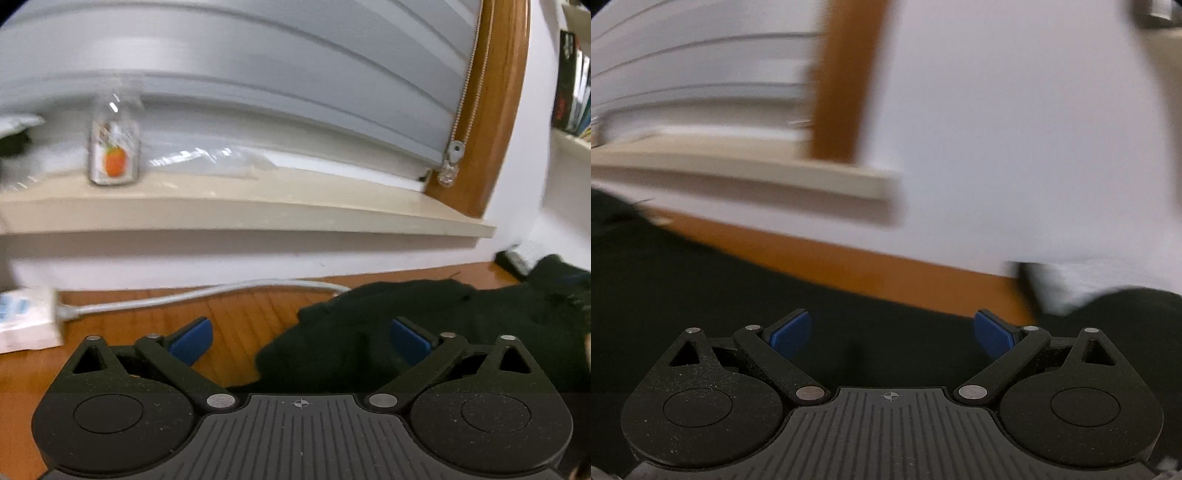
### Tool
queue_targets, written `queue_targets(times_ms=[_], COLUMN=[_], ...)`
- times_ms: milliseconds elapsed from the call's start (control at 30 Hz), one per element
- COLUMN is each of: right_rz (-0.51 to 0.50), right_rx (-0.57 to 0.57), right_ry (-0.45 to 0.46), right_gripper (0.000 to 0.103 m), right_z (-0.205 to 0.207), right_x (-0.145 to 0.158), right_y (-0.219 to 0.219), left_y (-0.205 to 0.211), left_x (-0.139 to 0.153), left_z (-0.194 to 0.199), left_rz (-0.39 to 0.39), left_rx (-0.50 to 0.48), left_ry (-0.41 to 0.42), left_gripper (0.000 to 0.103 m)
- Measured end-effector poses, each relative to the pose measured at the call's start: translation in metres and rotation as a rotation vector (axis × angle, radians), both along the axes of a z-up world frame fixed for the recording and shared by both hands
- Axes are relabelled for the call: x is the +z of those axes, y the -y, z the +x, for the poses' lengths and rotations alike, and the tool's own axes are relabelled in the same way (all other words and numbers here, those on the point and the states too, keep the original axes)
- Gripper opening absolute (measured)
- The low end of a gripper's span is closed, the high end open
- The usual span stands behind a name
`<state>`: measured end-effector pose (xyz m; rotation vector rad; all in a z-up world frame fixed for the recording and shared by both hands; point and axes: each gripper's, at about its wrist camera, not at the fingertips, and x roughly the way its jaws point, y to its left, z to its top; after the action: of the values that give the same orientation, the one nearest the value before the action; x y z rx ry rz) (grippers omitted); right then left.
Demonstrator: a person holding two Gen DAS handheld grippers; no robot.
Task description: Fold clothes
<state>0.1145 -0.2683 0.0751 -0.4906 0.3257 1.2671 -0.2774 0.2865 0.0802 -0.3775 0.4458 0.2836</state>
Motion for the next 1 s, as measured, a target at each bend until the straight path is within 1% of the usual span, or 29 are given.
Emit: queue_targets(times_ms=[67, 100, 133, 167, 233, 300, 367, 400, 433, 467, 533, 667, 700, 733, 767, 800, 900, 967, 1000], right_rz=[-0.007, -0.009, -0.015, -0.022, -0.034, -0.042, -0.042, -0.043, -0.046, -0.045, -0.039, -0.042, -0.049, -0.060, -0.073, -0.091, -0.193, -0.276, -0.301], right_rx=[0.067, 0.091, 0.119, 0.148, 0.201, 0.259, 0.313, 0.336, 0.365, 0.391, 0.452, 0.614, 0.656, 0.699, 0.743, 0.768, 0.827, 0.863, 0.870], right_ry=[-0.019, -0.027, -0.034, -0.042, -0.036, -0.025, -0.013, -0.008, -0.002, 0.003, 0.015, 0.031, 0.026, 0.020, 0.015, 0.012, -0.017, -0.036, -0.035], right_gripper=[0.095, 0.095, 0.095, 0.095, 0.095, 0.095, 0.095, 0.095, 0.095, 0.095, 0.095, 0.094, 0.093, 0.091, 0.087, 0.085, 0.084, 0.084, 0.085], right_z=[-0.031, -0.046, -0.059, -0.071, -0.093, -0.118, -0.142, -0.152, -0.165, -0.175, -0.201, -0.254, -0.266, -0.279, -0.292, -0.303, -0.332, -0.342, -0.343], right_x=[0.002, 0.004, 0.005, 0.005, 0.004, 0.007, 0.012, 0.012, 0.014, 0.018, 0.026, 0.041, 0.043, 0.044, 0.045, 0.044, 0.038, 0.032, 0.029], right_y=[-0.013, -0.024, -0.032, -0.038, -0.052, -0.065, -0.080, -0.090, -0.102, -0.111, -0.128, -0.168, -0.178, -0.190, -0.202, -0.214, -0.251, -0.267, -0.271], left_y=[-0.011, -0.015, -0.019, -0.022, -0.027, -0.029, -0.033, -0.034, -0.033, -0.033, -0.035, -0.028, -0.022, -0.016, -0.010, -0.004, 0.013, 0.020, 0.024], left_x=[-0.005, -0.007, -0.009, -0.011, -0.012, -0.009, -0.009, -0.010, -0.010, -0.010, -0.012, -0.018, -0.017, -0.016, -0.016, -0.016, -0.019, -0.022, -0.024], left_z=[0.005, 0.008, 0.009, 0.009, 0.002, -0.005, -0.014, -0.017, -0.019, -0.024, -0.034, -0.065, -0.074, -0.079, -0.087, -0.092, -0.101, -0.108, -0.110], left_rz=[-0.052, -0.064, -0.071, -0.078, -0.107, -0.111, -0.121, -0.114, -0.102, -0.087, -0.087, -0.070, -0.066, -0.066, -0.067, -0.067, -0.067, -0.086, -0.100], left_rx=[-0.052, -0.061, -0.067, -0.073, -0.088, -0.099, -0.091, -0.076, -0.060, -0.047, -0.024, 0.070, 0.066, 0.057, 0.045, 0.038, 0.024, 0.015, 0.009], left_ry=[0.023, 0.023, 0.033, 0.045, 0.081, 0.103, 0.124, 0.118, 0.106, 0.097, 0.082, 0.034, 0.042, 0.055, 0.067, 0.069, 0.062, 0.064, 0.071], left_gripper=[0.067, 0.035, 0.029, 0.028, 0.028, 0.030, 0.038, 0.050, 0.058, 0.059, 0.060, 0.062, 0.063, 0.067, 0.068, 0.070, 0.069, 0.069, 0.070])
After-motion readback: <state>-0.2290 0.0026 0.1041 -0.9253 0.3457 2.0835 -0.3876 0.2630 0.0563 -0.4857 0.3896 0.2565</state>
